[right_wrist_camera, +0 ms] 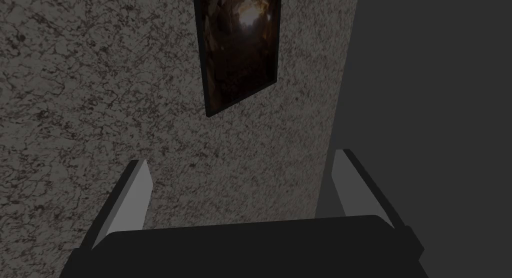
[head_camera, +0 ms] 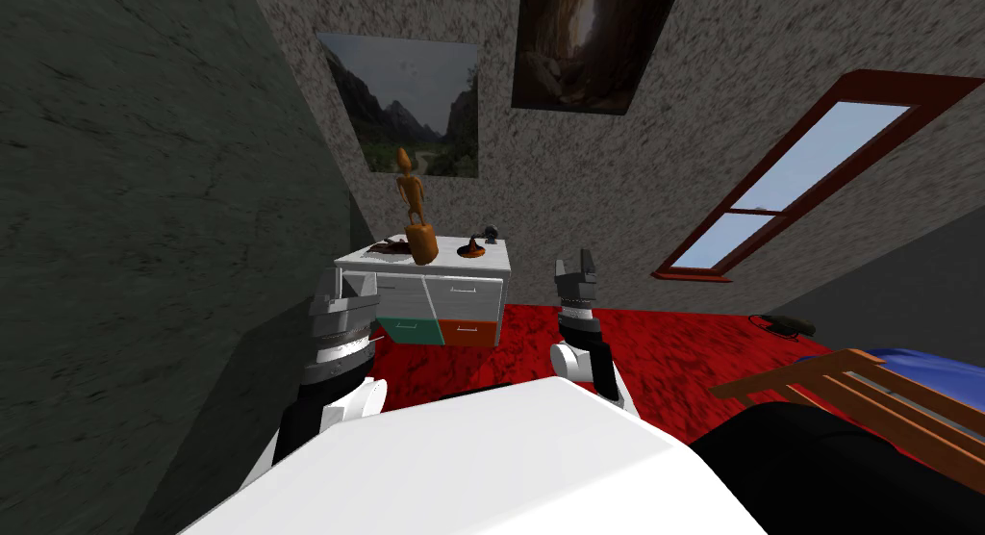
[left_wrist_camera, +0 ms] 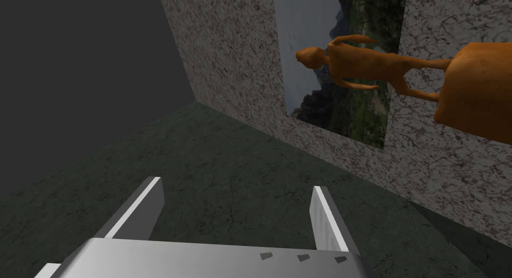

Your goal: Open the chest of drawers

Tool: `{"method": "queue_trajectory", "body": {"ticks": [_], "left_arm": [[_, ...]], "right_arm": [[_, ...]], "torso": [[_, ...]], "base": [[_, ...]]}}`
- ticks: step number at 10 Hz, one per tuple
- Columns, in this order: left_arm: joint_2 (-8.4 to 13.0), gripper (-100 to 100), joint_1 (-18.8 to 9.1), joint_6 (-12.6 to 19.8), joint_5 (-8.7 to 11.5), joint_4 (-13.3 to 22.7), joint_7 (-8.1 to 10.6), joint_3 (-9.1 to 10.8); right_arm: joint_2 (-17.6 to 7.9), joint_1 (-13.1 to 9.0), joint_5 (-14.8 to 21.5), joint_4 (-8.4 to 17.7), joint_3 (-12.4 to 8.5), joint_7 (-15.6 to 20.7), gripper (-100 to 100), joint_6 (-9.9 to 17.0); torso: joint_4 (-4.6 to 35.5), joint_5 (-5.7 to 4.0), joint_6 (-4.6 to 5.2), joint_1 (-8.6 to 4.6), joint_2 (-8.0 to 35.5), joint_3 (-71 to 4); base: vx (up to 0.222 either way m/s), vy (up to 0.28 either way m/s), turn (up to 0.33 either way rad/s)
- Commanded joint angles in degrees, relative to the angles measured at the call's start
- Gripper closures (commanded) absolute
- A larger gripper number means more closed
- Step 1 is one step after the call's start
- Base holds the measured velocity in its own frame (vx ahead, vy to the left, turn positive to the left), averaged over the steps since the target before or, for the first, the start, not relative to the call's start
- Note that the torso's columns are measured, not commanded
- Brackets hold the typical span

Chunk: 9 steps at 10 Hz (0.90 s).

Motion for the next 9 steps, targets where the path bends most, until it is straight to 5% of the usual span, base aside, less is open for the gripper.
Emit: {"method": "queue_trajectory", "body": {"ticks": [1, 9], "left_arm": [[0.0, 0, 0.0, 0.0, 0.0, 0.0, 0.00, 0.00], [0.0, 0, 0.0, 0.0, 0.0, 0.0, 0.00, 0.00]], "right_arm": [[0.0, 0.0, 0.0, 0.0, 0.0, 0.0, 0, 0.0], [0.0, 0.0, 0.0, 0.0, 0.0, 0.0, 0, 0.0]], "torso": [[2.3, 0.00, 0.00, 0.00, 2.3, -4.7], [35.4, 0.00, 0.00, 0.00, 35.4, -70.7]], "base": [[0.000, 0.000, 0.000], [0.000, 0.000, 0.000]]}}
